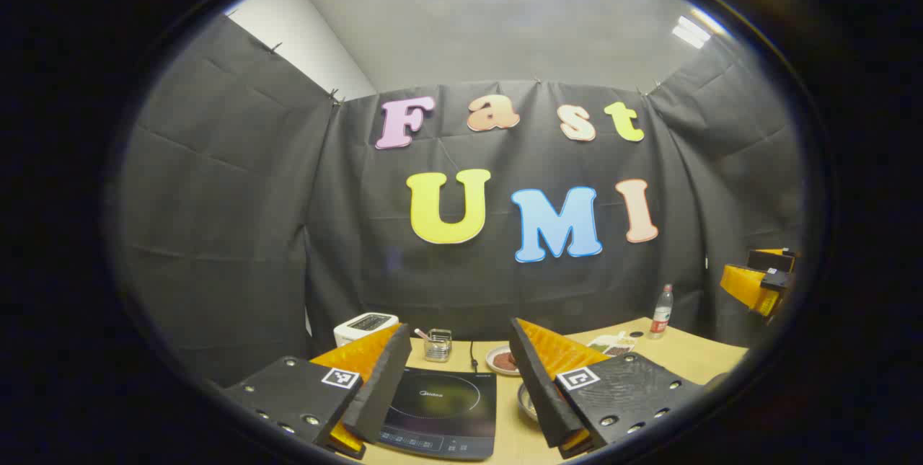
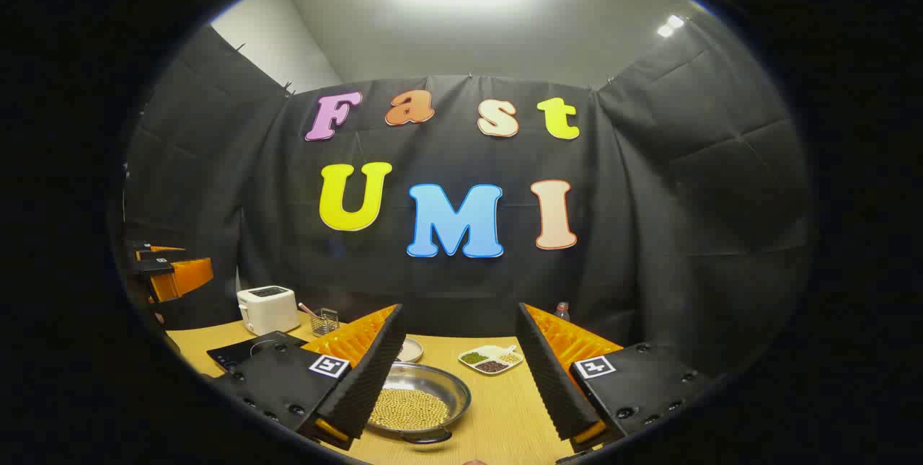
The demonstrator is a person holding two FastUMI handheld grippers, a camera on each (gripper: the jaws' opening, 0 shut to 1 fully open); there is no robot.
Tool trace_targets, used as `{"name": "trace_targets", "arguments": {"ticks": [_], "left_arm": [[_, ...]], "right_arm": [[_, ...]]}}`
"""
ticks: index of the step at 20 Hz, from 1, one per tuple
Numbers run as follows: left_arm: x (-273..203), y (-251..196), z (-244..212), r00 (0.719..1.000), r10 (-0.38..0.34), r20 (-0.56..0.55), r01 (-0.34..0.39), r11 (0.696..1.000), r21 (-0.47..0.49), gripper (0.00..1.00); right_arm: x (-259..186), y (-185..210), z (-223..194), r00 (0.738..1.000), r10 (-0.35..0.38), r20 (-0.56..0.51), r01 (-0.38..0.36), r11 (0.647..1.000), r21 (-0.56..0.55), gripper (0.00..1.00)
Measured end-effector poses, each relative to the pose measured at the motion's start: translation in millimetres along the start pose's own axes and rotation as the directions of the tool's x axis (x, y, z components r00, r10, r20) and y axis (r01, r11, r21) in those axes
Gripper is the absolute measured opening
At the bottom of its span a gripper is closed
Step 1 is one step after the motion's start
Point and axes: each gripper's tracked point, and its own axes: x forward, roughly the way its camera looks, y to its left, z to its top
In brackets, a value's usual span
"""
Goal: First push the handle of the pot to place it horizontally, then grasp the pot with both hands and set it on the induction cooktop.
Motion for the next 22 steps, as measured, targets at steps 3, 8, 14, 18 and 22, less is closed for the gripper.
{"name": "trace_targets", "arguments": {"ticks": [3,8,14,18,22], "left_arm": [[-1,1,4,1.0,0.003,0.007,-0.003,1.0,0.003,0.83],[-2,1,4,1.0,0.001,0.009,-0.001,1.0,0.013,0.84],[-3,1,6,1.0,-0.002,0.015,0.002,1.0,0.021,0.83],[-4,5,3,1.0,0.007,0.011,-0.007,1.0,0.018,0.83],[-4,7,5,1.0,0.009,0.015,-0.009,1.0,0.015,0.87]], "right_arm": [[2,-3,2,1.0,-0.002,0.002,0.002,1.0,-0.008,0.97],[2,-4,1,1.0,-0.004,-0.008,0.004,1.0,-0.004,0.97],[0,2,-5,1.0,0.005,-0.022,-0.005,1.0,-0.005,0.97],[1,-1,-7,1.0,-0.006,-0.031,0.006,1.0,-0.004,0.97],[0,1,-9,0.999,-0.013,-0.041,0.013,1.0,0.0,0.97]]}}
